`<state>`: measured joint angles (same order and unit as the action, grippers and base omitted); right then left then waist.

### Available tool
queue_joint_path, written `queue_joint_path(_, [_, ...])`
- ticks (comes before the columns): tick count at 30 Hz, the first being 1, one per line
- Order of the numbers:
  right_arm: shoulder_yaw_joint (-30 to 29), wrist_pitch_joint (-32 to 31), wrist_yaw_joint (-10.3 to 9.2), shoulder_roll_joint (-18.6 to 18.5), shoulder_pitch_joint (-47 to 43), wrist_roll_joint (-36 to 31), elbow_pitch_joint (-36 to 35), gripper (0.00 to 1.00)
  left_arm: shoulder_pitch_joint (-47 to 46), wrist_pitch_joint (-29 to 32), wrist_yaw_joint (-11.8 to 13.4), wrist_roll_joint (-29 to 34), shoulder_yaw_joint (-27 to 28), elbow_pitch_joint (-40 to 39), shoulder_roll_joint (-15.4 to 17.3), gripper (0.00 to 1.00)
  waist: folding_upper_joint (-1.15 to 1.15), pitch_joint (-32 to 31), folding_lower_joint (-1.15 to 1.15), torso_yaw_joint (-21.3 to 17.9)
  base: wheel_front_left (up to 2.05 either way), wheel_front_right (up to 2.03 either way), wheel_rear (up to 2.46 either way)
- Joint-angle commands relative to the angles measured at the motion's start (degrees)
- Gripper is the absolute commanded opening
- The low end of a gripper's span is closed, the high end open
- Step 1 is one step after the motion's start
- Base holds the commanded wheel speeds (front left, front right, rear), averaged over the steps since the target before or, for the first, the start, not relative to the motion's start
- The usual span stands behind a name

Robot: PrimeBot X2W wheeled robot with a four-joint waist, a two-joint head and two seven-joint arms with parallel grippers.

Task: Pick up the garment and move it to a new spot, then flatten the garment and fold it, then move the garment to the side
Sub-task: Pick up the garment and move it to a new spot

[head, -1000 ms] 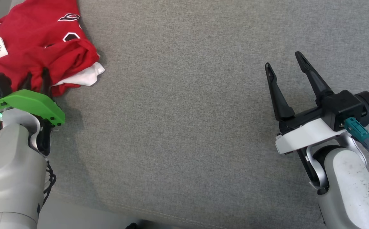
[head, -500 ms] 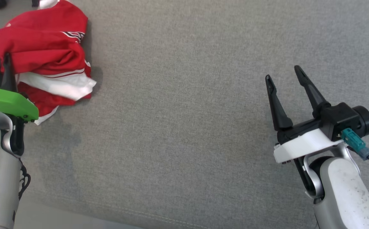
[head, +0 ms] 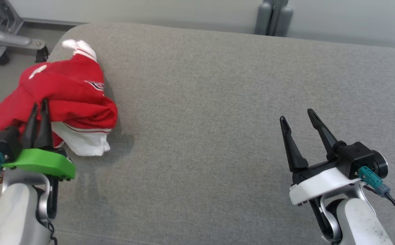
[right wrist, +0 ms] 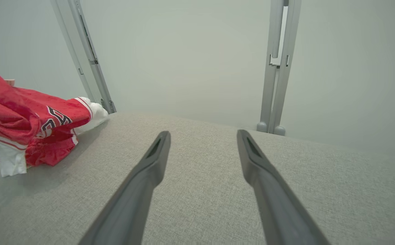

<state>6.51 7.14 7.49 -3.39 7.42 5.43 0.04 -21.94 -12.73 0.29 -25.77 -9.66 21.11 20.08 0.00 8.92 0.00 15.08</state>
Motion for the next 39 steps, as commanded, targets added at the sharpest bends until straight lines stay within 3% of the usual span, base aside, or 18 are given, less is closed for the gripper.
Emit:
queue_joint_path(1, [0.0, 0.0, 0.0, 0.0, -1.1, 0.3, 0.0, 1.0, 2.1, 1.2, 0.8, 0.6, -0.8, -3.2, -0.4, 0.0, 0.0, -3.3, 0.0, -4.2, 0.0, 0.0, 0.0])
queue_joint_path(5, [0.0, -0.5, 0.0, 0.2, -1.5, 0.4, -0.9, 1.0, 4.9, 4.9, 1.2, 1.9, -4.2, -11.5, -1.3, 0.0, 0.0, -2.8, 0.0, -7.7, 0.0, 0.0, 0.0])
queue_joint_path(11, [-0.5, -0.7, 0.0, 0.3, -0.5, -0.1, -2.1, 1.0, 1.8, 8.1, -1.1, 3.6, -11.3, -16.1, -4.9, 0.0, 0.0, 0.3, 0.0, -14.4, 0.0, 0.0, 0.0])
queue_joint_path(19, [-1.2, 0.9, 0.0, 0.5, 1.3, 1.2, -2.6, 1.0, -4.5, 10.8, -4.5, 6.6, -20.0, -11.6, -9.6, 0.0, 0.0, 6.8, 0.0, -23.4, 0.0, 0.0, 0.0])
queue_joint_path(27, [-1.3, 3.8, 0.0, 0.5, 2.6, 3.1, -0.8, 1.0, -7.7, 10.2, -6.8, 6.8, -26.6, -2.5, -12.2, 0.0, 0.0, 10.9, 0.0, -27.6, 0.0, 0.0, 0.0])
queue_joint_path(29, [-1.5, 4.2, 0.0, 0.5, 2.5, 3.2, -0.3, 1.0, -7.9, 10.0, -6.9, 6.3, -27.2, -0.9, -12.6, 0.62, 0.0, 10.7, 0.0, -27.4, 0.0, 0.0, 0.0])
queue_joint_path(30, [-1.5, 4.4, 0.0, 0.5, 2.6, 3.3, 0.0, 1.0, -8.2, 9.3, -6.9, 6.5, -27.3, -0.7, -12.7, 1.0, 0.0, 10.5, 0.0, -27.1, 0.0, 0.0, 0.0])
queue_joint_path(33, [-1.7, 4.7, 0.0, 0.5, 2.6, 2.8, 0.9, 1.0, -8.2, 7.3, -6.8, 6.8, -27.7, -0.6, -13.1, 1.0, 0.0, 9.0, 0.0, -25.4, 0.0, 0.0, 0.0])
queue_joint_path(39, [-1.8, 4.0, 0.0, 0.5, 2.2, 1.8, 1.8, 1.0, -5.0, 2.9, -3.8, 5.3, -24.7, -4.1, -12.6, 1.0, 0.0, 4.9, 0.0, -21.2, 0.0, 0.0, 0.0])
